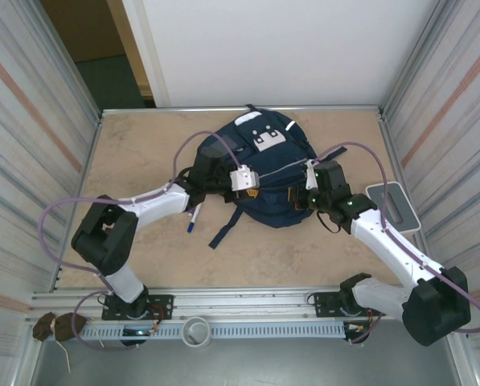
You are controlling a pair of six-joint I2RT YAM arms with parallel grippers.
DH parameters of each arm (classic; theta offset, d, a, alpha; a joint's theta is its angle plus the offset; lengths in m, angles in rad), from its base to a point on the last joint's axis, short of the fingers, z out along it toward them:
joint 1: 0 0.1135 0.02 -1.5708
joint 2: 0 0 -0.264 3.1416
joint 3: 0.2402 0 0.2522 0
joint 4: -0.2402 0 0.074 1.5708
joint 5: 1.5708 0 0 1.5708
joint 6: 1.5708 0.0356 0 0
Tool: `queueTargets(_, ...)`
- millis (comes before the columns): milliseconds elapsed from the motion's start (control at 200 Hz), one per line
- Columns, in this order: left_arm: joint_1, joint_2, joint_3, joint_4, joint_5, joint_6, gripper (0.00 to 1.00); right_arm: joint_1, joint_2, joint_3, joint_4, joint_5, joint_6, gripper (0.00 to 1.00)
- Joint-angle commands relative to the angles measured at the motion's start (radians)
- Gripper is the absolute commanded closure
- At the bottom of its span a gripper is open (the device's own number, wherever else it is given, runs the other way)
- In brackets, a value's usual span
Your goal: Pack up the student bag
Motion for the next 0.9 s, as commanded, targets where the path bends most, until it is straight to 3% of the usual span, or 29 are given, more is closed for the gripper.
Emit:
queueTargets(0,-0.019,-0.106,-0.012,-0.063,-0.016,-0.091,0.42,0.019,-0.02,0.002,0.084,-0.07,0.014,1.0)
queueTargets(165,-0.1,-0.102,0.007,-0.106,-0.102,-0.061,0.36,0.058,-0.026,0.012,0.105,-0.07,0.028,1.0)
queueTargets(371,-0.134,-0.004,0.096,-0.16,-0.139,-0.011,0.39,0.103,-0.025,0.014,0.114,-0.055,0.038,1.0)
queueTargets(461,-0.129,0.014,0.1,-0.148,-0.159,0.001,0.51,0.105,-0.027,0.002,0.109,-0.041,0.035,1.0)
queueTargets(671,-0.083,-0.009,0.086,-0.151,-0.104,0.002,0.95,0.08,-0.011,-0.009,0.023,0.063,-0.002,1.0)
queueTargets(892,0.006,-0.097,-0.023,-0.018,0.078,-0.054,0.98,-0.021,0.047,0.009,-0.127,0.209,-0.003,1.0)
